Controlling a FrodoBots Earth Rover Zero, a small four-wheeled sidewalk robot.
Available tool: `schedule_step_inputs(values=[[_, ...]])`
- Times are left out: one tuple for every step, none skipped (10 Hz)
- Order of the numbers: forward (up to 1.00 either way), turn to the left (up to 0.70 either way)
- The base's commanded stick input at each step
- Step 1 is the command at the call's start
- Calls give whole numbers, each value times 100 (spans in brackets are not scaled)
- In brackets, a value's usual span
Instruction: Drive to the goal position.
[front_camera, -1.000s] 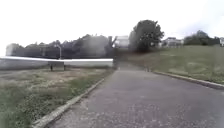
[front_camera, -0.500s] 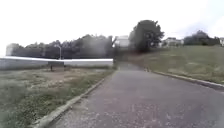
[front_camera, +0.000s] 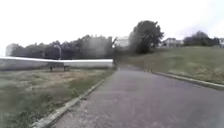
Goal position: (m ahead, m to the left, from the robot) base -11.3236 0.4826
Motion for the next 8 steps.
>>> schedule_step_inputs(values=[[70,-27],[70,-18],[70,-7],[0,0],[0,0],[0,-3],[0,-21],[0,-39]])
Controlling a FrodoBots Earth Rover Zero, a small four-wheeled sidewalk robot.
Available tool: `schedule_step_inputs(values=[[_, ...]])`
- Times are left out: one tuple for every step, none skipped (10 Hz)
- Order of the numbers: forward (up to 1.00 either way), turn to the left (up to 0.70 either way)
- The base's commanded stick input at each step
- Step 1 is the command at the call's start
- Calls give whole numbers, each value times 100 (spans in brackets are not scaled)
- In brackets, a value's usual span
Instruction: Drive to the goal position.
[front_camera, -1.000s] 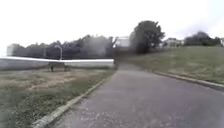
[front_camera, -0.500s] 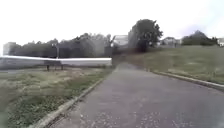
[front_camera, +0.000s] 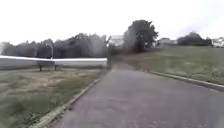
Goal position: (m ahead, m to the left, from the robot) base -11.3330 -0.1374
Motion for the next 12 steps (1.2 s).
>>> schedule_step_inputs(values=[[0,-45],[0,-45],[0,-45],[0,-45],[0,-45],[-70,-27],[-70,-27],[-50,-32],[-21,-40],[0,-45],[0,-45],[0,-45]])
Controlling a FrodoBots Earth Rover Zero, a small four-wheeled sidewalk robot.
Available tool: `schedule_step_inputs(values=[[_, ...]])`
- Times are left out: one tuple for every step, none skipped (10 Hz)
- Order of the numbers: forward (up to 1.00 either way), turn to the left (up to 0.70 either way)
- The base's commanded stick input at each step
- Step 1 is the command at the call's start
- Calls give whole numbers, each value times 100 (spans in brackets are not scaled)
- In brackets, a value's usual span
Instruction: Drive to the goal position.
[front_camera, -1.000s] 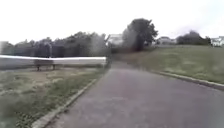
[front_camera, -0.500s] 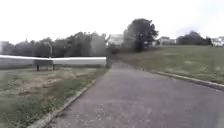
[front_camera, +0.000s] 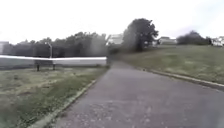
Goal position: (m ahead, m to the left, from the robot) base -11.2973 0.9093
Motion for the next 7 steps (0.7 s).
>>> schedule_step_inputs(values=[[70,-27],[70,-27],[70,-27],[70,-27],[70,-27],[70,-27],[70,-27]])
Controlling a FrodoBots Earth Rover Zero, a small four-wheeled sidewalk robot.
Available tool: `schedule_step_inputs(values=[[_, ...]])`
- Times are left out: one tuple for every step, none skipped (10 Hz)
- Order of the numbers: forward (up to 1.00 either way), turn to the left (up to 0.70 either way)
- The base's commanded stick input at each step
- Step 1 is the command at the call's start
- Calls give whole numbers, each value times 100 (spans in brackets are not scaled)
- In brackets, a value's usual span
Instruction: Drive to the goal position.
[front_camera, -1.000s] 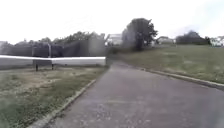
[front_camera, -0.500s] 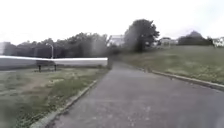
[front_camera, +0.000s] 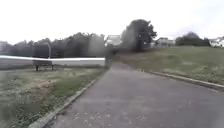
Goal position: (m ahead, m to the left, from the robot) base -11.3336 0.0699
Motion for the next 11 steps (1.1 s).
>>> schedule_step_inputs(values=[[70,-27],[70,-27],[70,-27],[70,-27],[61,-29],[31,-37],[1,-45],[0,-45],[0,-45],[0,-45],[0,-45]])
